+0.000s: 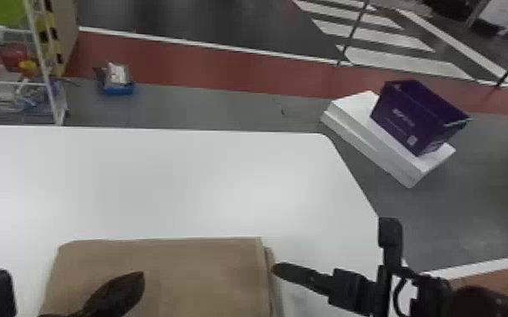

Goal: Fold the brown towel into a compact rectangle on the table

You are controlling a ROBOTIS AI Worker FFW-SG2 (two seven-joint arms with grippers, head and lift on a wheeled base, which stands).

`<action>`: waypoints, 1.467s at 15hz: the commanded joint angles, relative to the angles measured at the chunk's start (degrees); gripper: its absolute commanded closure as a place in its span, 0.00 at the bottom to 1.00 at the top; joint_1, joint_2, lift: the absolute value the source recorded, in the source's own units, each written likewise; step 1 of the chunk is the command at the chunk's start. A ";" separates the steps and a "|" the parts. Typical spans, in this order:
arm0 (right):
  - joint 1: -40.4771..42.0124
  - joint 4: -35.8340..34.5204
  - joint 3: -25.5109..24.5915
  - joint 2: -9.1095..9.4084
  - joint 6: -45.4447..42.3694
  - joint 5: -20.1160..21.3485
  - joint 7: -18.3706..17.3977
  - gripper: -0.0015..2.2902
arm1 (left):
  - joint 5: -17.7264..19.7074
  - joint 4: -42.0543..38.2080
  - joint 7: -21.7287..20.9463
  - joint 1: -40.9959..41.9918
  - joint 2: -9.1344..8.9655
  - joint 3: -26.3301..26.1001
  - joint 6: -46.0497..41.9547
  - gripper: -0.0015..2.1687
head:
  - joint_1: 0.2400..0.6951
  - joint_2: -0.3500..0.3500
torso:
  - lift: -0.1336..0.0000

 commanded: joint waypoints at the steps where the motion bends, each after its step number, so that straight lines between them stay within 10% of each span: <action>1: -0.01 0.00 0.94 0.05 0.12 0.14 -0.37 0.06 | -0.17 0.17 0.20 0.03 0.27 -0.53 1.39 0.64 | 1.00 0.06 | 0.08; 22: -1.76 -3.34 12.80 0.05 0.12 8.22 -9.86 0.08 | -5.88 6.32 4.15 -1.82 1.85 -4.05 -4.94 0.66 | 1.00 0.15 | 0.08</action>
